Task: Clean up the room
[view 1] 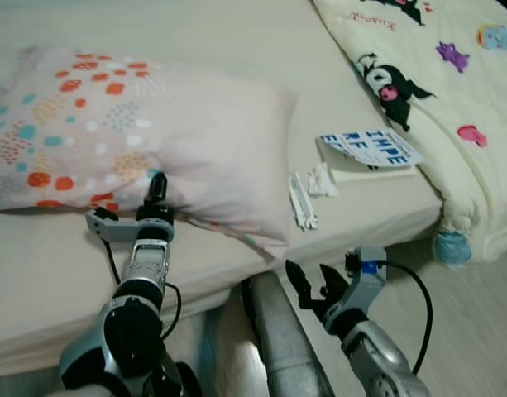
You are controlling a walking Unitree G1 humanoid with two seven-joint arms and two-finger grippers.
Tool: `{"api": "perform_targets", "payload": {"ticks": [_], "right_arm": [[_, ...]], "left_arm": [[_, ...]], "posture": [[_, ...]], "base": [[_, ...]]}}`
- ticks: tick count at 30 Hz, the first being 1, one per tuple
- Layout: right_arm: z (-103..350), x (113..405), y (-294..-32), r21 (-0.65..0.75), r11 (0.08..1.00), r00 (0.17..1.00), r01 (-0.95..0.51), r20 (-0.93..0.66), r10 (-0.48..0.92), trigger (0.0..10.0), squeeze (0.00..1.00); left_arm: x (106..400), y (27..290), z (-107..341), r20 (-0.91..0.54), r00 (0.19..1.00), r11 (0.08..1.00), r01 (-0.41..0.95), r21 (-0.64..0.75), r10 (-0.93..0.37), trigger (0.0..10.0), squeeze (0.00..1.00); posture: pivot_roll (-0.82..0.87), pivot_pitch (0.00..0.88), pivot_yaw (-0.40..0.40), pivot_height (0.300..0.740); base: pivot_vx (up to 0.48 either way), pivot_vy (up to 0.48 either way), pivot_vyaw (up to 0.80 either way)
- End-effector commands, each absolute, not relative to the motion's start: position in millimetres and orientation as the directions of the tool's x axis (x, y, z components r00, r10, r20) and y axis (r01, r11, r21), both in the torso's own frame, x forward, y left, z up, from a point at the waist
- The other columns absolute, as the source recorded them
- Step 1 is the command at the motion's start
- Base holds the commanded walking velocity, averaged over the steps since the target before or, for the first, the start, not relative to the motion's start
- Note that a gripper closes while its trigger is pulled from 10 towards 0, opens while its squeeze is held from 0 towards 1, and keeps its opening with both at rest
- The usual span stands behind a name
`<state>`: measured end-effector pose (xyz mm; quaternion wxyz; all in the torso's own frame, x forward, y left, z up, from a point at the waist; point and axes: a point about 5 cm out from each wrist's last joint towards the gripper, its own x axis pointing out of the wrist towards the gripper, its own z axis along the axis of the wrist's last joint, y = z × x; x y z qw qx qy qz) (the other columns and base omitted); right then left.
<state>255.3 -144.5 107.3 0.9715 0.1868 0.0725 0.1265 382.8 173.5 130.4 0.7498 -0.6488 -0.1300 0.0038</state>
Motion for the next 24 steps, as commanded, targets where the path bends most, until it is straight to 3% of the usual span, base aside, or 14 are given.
{"api": "perform_targets", "payload": {"ticks": [1,12,20,21,24], "right_arm": [[104.6,248.3,-146.6,0.408,0.891,0.956,-0.2,-0.116,0.268,10.0,0.0],[111.4,239.2,-138.8,0.431,0.873,0.947,-0.23,-0.11,0.303,10.0,0.0],[111.4,239.2,-138.8,0.431,0.873,0.947,-0.23,-0.11,0.303,10.0,0.0],[114.8,239.6,-137.5,0.433,0.871,0.948,-0.231,-0.103,0.302,10.0,0.0],[117.7,240.5,-137.6,0.434,0.871,0.949,-0.231,-0.096,0.3,10.0,0.0]], "left_arm": [[381.9,170.6,127.5,0.18,0.964,0.111,0.161,-0.981,0.196,10.0,0.0],[403.1,151.5,187.7,0.381,0.906,0.016,0.385,-0.923,0.186,10.0,0.0],[403.1,151.5,187.7,0.381,0.906,0.016,0.385,-0.923,0.186,10.0,0.0],[407.1,141.7,199.5,0.399,0.906,0.032,0.398,-0.917,0.14,0.0,0.0],[408.6,133.6,203.3,0.397,0.912,0.05,0.394,-0.918,0.102,0.0,0.0]], "posture": [[-0.47,0.544,-0.075,0.587],[-0.47,0.56,-0.077,0.587],[-0.47,0.56,-0.077,0.587],[-0.47,0.553,-0.06,0.587],[-0.47,0.552,-0.059,0.587]], "base": [[0.0,0.0,0.0],[0.0,0.0,0.0],[0.0,0.0,0.0],[0.0,0.0,0.0],[0.0,0.0,0.0]]}}
